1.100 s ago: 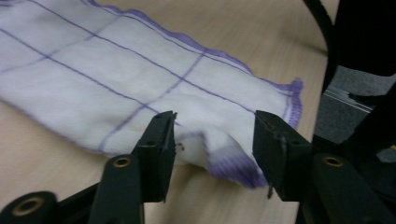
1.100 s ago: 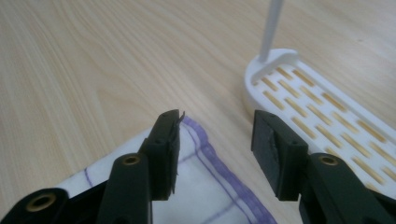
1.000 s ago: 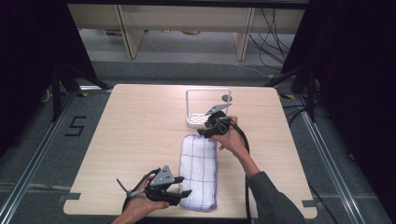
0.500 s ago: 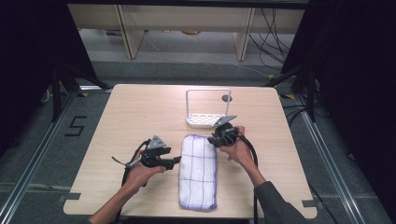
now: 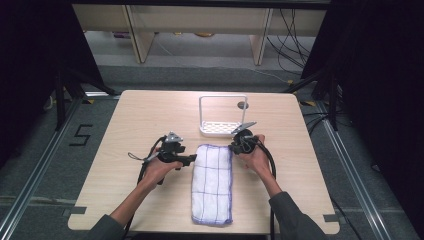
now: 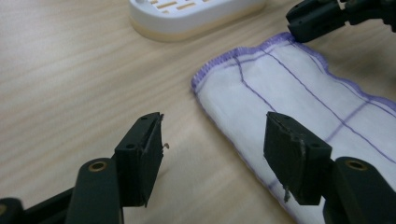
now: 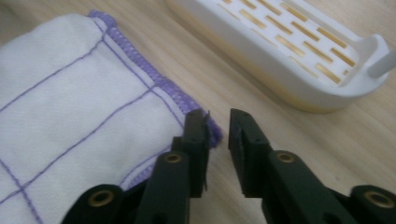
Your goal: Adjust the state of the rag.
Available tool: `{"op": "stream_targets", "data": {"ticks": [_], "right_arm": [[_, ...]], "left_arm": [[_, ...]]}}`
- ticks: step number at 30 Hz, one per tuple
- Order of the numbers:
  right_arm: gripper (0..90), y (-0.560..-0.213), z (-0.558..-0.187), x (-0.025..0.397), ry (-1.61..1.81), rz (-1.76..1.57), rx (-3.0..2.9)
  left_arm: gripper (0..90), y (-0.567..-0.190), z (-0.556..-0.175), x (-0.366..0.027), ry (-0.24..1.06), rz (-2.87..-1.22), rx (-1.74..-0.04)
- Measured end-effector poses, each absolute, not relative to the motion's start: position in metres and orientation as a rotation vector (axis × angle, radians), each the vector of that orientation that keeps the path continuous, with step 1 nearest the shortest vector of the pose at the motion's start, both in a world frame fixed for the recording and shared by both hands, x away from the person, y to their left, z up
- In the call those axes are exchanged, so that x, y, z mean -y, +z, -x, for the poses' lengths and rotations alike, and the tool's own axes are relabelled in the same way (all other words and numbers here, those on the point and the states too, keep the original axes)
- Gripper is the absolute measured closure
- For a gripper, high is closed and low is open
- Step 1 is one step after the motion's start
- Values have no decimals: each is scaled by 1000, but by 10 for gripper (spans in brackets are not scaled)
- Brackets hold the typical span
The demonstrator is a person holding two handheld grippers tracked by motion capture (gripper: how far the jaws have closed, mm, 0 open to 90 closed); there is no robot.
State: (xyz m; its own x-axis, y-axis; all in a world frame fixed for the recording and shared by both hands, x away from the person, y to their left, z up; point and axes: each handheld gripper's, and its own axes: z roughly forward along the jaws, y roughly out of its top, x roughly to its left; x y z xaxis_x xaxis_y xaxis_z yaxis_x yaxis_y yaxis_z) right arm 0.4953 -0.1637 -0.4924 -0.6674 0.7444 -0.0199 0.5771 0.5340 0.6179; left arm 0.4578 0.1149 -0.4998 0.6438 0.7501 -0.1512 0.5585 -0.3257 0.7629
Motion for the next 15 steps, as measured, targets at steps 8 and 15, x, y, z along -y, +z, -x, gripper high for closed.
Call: {"op": "stream_targets", "data": {"ticks": [8,15], "right_arm": [[582,-483,-495,165,948,-1187,-2466],[513,-491,-499,161,929,-1202,-2485]], "left_arm": [[376,-494,-481,-98,275,-2067,-1008],[397,-501,-489,-92,275,-2095,-1014]]}}
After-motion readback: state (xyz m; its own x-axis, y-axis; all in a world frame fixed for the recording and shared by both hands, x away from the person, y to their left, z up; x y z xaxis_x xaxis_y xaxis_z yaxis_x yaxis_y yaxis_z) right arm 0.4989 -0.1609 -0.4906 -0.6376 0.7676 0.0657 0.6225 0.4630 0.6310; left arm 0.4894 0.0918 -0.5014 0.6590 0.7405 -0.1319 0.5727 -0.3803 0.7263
